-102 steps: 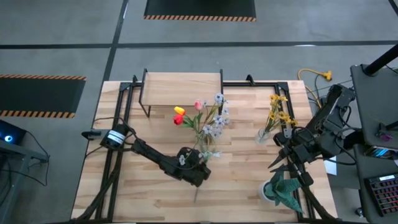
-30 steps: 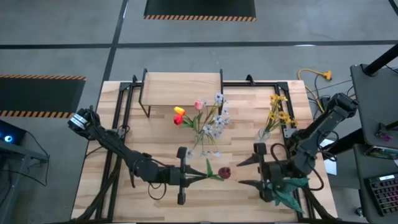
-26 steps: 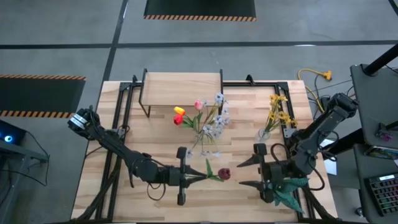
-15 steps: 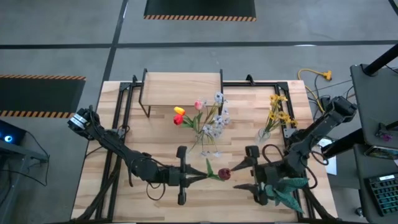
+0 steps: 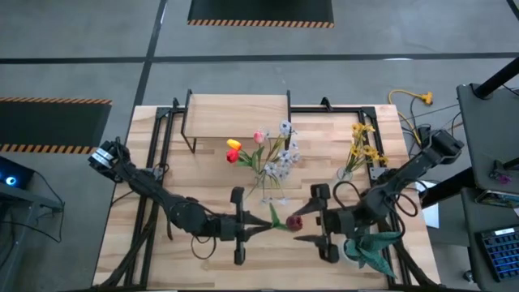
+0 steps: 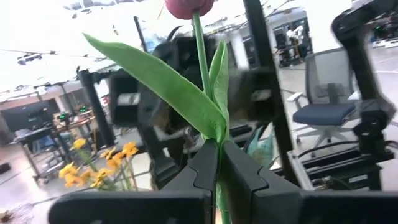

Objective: Pick and place flowers into a vace then onto a shelf
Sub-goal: Put the dark red flower into the right transparent vase

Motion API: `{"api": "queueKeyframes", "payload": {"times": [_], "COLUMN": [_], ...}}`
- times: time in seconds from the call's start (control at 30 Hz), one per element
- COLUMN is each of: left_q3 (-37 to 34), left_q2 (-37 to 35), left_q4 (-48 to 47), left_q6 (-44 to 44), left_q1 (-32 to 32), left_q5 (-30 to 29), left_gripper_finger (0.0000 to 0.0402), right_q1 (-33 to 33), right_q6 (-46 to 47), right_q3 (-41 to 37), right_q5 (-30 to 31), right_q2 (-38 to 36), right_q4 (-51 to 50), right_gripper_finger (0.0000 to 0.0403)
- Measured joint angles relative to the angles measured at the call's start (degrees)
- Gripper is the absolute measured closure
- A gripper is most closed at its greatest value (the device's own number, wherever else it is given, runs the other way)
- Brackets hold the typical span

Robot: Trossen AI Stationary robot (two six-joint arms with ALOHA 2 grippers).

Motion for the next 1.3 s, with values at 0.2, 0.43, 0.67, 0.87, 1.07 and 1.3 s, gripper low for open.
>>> {"api": "queueKeyframes", "payload": {"times": [0.2, 0.43, 0.67, 0.87, 1.07, 1.3], "left_q3": [-0.1, -0.1, -0.1, -0.1, -0.2, -0.2], "left_q2": [0.0, 0.0, 0.0, 0.0, 0.0, 0.0], "left_q4": [0.0, 0.0, 0.0, 0.0, 0.0, 0.0], "left_q6": [0.0, 0.0, 0.0, 0.0, 0.0, -2.7], "left_q1": [1.1, 1.0, 1.0, 1.0, 1.0, 1.0], "left_q5": [-0.1, 0.0, 0.0, 0.0, 0.0, -0.1], "left_gripper_finger": [0.0401, 0.0401, 0.0401, 0.0401, 0.0401, 0.039], "right_q1": [-1.5, -2.1, -2.1, -2.1, -2.1, -2.0], "right_q6": [-0.6, 0.1, 4.0, 4.2, 4.3, 4.4], "right_q3": [5.9, 11.5, 14.3, 14.4, 14.3, 14.3], "right_q5": [-0.3, 0.8, 1.1, 2.6, 3.1, 4.7], "right_q2": [3.8, 5.5, 5.4, 5.3, 5.1, 5.0], "right_q4": [-0.9, -8.6, -13.9, -15.5, -15.4, -16.0], "right_gripper_finger": [0.0155, 0.0171, 0.0208, 0.0262, 0.0329, 0.039]}}
